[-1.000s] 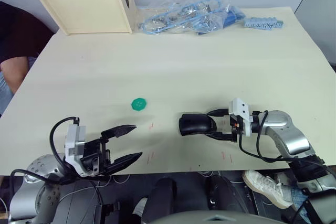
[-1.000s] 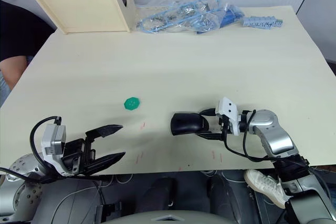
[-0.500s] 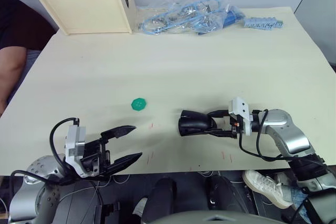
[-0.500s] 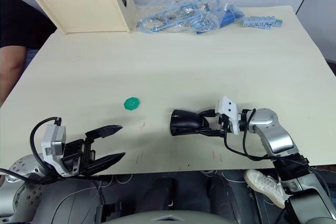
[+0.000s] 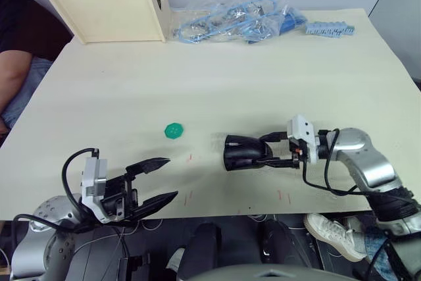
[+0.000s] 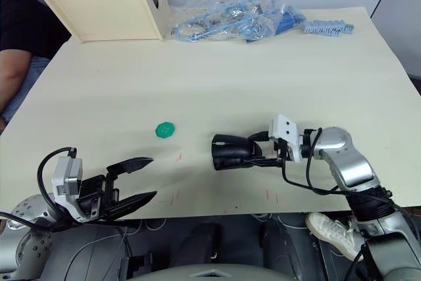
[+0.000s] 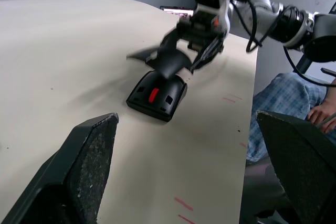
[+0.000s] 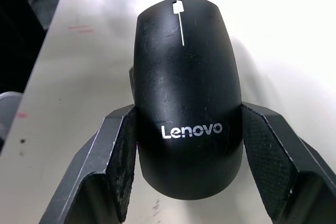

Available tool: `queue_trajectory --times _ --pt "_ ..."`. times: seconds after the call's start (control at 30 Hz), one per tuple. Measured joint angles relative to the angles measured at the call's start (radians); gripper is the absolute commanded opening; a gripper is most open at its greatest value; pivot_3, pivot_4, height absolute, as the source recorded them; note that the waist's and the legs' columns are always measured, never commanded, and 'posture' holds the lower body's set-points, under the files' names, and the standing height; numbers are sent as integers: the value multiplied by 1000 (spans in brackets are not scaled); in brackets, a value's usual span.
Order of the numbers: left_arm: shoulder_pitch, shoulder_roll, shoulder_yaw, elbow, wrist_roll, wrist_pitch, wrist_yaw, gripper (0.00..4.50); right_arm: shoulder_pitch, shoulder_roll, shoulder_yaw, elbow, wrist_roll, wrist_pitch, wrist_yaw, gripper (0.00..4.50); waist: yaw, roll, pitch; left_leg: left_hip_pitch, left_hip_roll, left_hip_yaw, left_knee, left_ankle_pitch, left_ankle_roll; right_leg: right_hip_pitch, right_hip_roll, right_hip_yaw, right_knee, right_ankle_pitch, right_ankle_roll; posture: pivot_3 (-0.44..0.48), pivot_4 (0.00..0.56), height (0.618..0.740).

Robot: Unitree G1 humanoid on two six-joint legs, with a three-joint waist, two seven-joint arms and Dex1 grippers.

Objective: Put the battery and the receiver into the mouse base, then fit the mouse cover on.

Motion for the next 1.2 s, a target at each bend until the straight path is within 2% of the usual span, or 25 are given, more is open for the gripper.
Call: queue_trajectory --times 0.13,0.27,0.43,1.2 --pt "1 0 0 0 0 0 0 4500 -59 -33 50 -73 -26 96 -9 2781 -1 0 0 0 0 0 0 0 0 0 0 0 0 0 0 0 150 740" --pt "0 1 1 0 0 0 1 4500 -162 -77 116 -138 -64 279 -30 2781 0 0 0 0 0 0 0 0 0 0 0 0 0 0 0 0 150 740" --pt "9 1 1 0 0 0 3 4500 -193 -110 165 -178 -70 350 -21 2781 2 0 0 -1 0 -1 0 0 0 0 -1 -1 -1 0 0 0 150 740" --pt "21 1 1 0 0 0 3 4500 -207 -129 215 -143 -119 343 1 2781 1 0 0 -1 0 0 0 0 0 0 -1 -1 -1 0 0 0 150 740"
